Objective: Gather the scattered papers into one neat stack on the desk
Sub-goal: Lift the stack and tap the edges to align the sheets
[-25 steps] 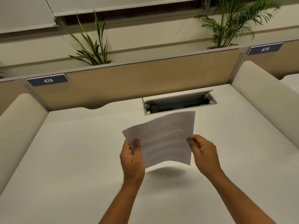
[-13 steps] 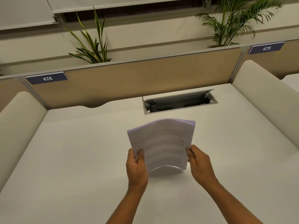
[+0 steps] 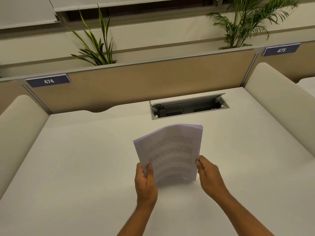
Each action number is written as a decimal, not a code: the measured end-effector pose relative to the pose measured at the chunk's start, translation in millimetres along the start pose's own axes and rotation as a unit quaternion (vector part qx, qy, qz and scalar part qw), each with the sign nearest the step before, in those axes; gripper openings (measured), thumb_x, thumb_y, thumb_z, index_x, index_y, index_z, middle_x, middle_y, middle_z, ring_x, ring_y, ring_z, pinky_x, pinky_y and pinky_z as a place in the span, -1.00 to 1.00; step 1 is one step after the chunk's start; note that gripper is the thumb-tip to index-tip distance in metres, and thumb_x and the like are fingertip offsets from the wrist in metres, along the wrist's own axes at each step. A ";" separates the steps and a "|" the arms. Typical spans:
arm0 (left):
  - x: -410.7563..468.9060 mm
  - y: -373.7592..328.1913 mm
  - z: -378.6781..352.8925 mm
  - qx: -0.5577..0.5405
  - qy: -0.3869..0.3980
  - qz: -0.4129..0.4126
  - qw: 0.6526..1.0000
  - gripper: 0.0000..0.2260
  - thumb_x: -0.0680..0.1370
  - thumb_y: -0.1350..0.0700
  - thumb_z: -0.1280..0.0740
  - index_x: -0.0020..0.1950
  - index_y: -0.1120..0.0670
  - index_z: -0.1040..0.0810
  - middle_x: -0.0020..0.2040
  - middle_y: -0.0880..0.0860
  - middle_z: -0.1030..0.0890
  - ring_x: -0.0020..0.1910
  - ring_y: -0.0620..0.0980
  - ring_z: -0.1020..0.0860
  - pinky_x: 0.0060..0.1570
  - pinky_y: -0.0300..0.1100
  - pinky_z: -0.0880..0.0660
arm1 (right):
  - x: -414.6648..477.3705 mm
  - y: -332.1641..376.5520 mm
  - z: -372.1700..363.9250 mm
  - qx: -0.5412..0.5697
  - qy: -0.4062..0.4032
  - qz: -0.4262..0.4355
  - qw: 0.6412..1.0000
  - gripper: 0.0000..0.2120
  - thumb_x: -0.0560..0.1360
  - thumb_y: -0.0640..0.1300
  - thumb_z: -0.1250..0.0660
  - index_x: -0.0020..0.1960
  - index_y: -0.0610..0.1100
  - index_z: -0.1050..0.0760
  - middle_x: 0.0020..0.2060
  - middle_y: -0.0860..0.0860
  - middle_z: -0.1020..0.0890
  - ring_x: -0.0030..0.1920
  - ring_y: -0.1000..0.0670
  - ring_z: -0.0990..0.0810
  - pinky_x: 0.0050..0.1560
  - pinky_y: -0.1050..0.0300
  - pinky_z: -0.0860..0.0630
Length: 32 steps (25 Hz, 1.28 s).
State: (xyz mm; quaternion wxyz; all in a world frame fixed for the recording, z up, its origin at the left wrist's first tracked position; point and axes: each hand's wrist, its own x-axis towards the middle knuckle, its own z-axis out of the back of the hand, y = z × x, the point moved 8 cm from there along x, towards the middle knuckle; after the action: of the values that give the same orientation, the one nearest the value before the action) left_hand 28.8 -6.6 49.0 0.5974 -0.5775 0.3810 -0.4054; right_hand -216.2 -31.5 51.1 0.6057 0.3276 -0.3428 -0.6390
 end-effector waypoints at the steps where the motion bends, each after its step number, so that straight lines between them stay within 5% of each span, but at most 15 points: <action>1: 0.6 -3.4 1.0 -0.001 -0.005 -0.009 1.000 -0.76 0.69 -0.05 -0.19 0.27 -0.36 -0.50 0.13 -0.37 -0.65 0.20 -0.21 -0.62 -0.07 -0.42 -0.63 | 0.4 0.8 0.5 0.004 -0.004 0.000 1.000 -0.76 0.77 -0.14 -0.12 0.12 0.15 -0.48 0.00 0.16 -0.69 -0.03 0.11 -0.67 -0.15 0.39 -0.59; 5: 2.0 -6.3 4.1 0.003 -0.014 -0.035 0.999 -0.67 0.70 -0.03 -0.19 0.22 -0.52 -0.48 0.15 -0.33 -0.66 0.21 -0.21 -0.63 0.02 -0.38 -0.65 | 1.1 -5.8 1.2 0.010 -0.016 0.004 1.000 -0.70 0.76 -0.18 -0.13 0.10 0.20 -0.50 0.01 0.29 -0.68 0.02 0.21 -0.67 -0.13 0.37 -0.58; 10: -3.4 13.1 2.1 0.049 -0.006 -0.018 0.999 -0.55 0.76 0.09 -0.20 0.21 -0.58 -0.44 0.16 -0.41 -0.63 0.19 -0.27 -0.61 0.07 -0.37 -0.64 | -0.8 -23.5 -10.7 -0.005 0.024 -0.037 0.999 -0.75 0.77 -0.14 -0.14 0.19 0.14 -0.53 0.06 0.24 -0.68 0.12 0.01 -0.71 -0.08 0.40 -0.54; 13: -1.0 13.5 3.3 0.075 0.001 -0.031 0.997 -0.53 0.75 0.11 -0.19 0.19 -0.57 -0.42 0.15 -0.48 -0.60 0.20 -0.28 -0.59 -0.01 -0.48 -0.60 | 3.1 -11.6 -3.8 0.029 0.056 -0.061 0.996 -0.77 0.73 -0.08 -0.26 0.36 0.12 -0.46 0.29 0.10 -0.63 0.34 -0.11 -0.64 0.11 0.25 -0.54; 14: -0.1 11.4 3.5 0.081 0.003 -0.041 0.996 -0.56 0.74 0.08 -0.19 0.19 -0.57 -0.42 0.16 -0.49 -0.59 0.20 -0.28 -0.58 -0.01 -0.49 -0.59 | 5.2 1.9 7.7 0.029 0.037 -0.047 0.998 -0.60 0.68 -0.03 -0.35 0.49 0.07 -0.39 0.43 0.04 -0.55 0.44 -0.11 -0.55 0.25 0.11 -0.55; 17: -0.3 6.8 3.1 0.089 0.002 -0.069 0.994 -0.66 0.70 0.06 -0.15 0.24 -0.43 -0.44 0.19 -0.40 -0.61 0.22 -0.26 -0.58 0.01 -0.48 -0.59 | 11.2 77.4 63.2 -0.060 -0.096 0.100 0.989 -0.11 0.55 0.19 -0.45 0.69 0.00 -0.06 0.68 -0.05 -0.24 0.63 -0.10 -0.27 0.57 -0.14 -0.26; 20: 0.8 10.5 4.3 0.103 0.001 -0.091 0.991 -0.74 0.73 0.15 -0.17 0.23 -0.23 -0.46 0.24 -0.21 -0.60 0.20 -0.31 -0.58 0.00 -0.49 -0.58 | 16.9 165.4 71.3 -0.274 -0.060 0.282 0.917 -0.16 0.59 0.26 -0.35 0.70 -0.03 -0.07 0.68 -0.06 -0.27 0.67 -0.09 -0.21 0.64 -0.18 -0.10; 23: 1.2 10.2 -0.2 0.115 0.010 -0.101 0.988 -0.75 0.74 0.15 -0.17 0.19 -0.23 -0.46 0.22 -0.15 -0.61 0.18 -0.29 -0.58 -0.01 -0.49 -0.57 | 31.3 193.9 40.1 -0.401 0.067 0.287 0.868 -0.39 0.58 0.07 -0.47 0.56 0.02 -0.36 0.54 -0.02 -0.50 0.54 -0.12 -0.44 0.61 -0.24 -0.12; 26: 4.5 1.1 0.0 0.121 0.005 -0.107 0.987 -0.66 0.72 0.13 -0.17 0.15 -0.37 -0.47 0.18 -0.17 -0.64 0.13 -0.23 -0.60 -0.03 -0.41 -0.59 | 36.3 200.7 28.5 -0.457 0.122 0.258 0.843 -0.62 0.55 0.02 -0.51 0.33 0.07 -0.54 0.20 0.02 -0.72 0.02 -0.03 -0.59 0.33 -0.09 -0.49; 28: 7.4 -6.9 4.5 0.125 0.008 -0.123 0.984 -0.59 0.74 0.17 -0.20 0.18 -0.43 -0.47 0.15 -0.27 -0.65 0.13 -0.21 -0.61 0.00 -0.35 -0.61 | 33.0 203.0 33.6 -0.444 0.119 0.253 0.851 -0.68 0.55 0.01 -0.50 0.28 0.05 -0.57 0.06 0.01 -0.74 -0.14 0.01 -0.53 0.00 0.08 -0.56; 31: 18.9 -14.9 28.0 0.114 -0.064 -0.106 0.986 -0.70 0.71 0.01 -0.35 0.42 -0.23 -0.46 0.33 -0.19 -0.60 0.32 -0.10 -0.55 0.30 -0.17 -0.49 | 28.4 205.2 57.7 -0.349 0.059 0.261 0.898 -0.74 0.53 -0.09 -0.51 0.21 0.02 -0.62 -0.06 0.00 -0.73 -0.18 -0.01 -0.61 -0.06 0.07 -0.70; 32: 26.0 -11.7 41.1 0.089 -0.108 -0.062 0.988 -0.52 0.65 -0.05 -0.44 0.53 -0.13 -0.39 0.44 -0.10 -0.53 0.42 -0.05 -0.49 0.39 -0.08 -0.41 | 27.4 205.3 71.9 -0.306 0.018 0.277 0.911 -0.78 0.55 -0.12 -0.48 0.19 -0.01 -0.64 -0.10 0.00 -0.73 -0.19 -0.02 -0.64 -0.11 0.04 -0.73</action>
State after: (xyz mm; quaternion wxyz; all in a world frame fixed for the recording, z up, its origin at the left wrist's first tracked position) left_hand 76.1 -15.0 62.8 0.6581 -0.5848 0.2397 -0.4091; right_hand -164.8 -62.3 261.9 0.8350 0.0298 -0.1966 -0.5131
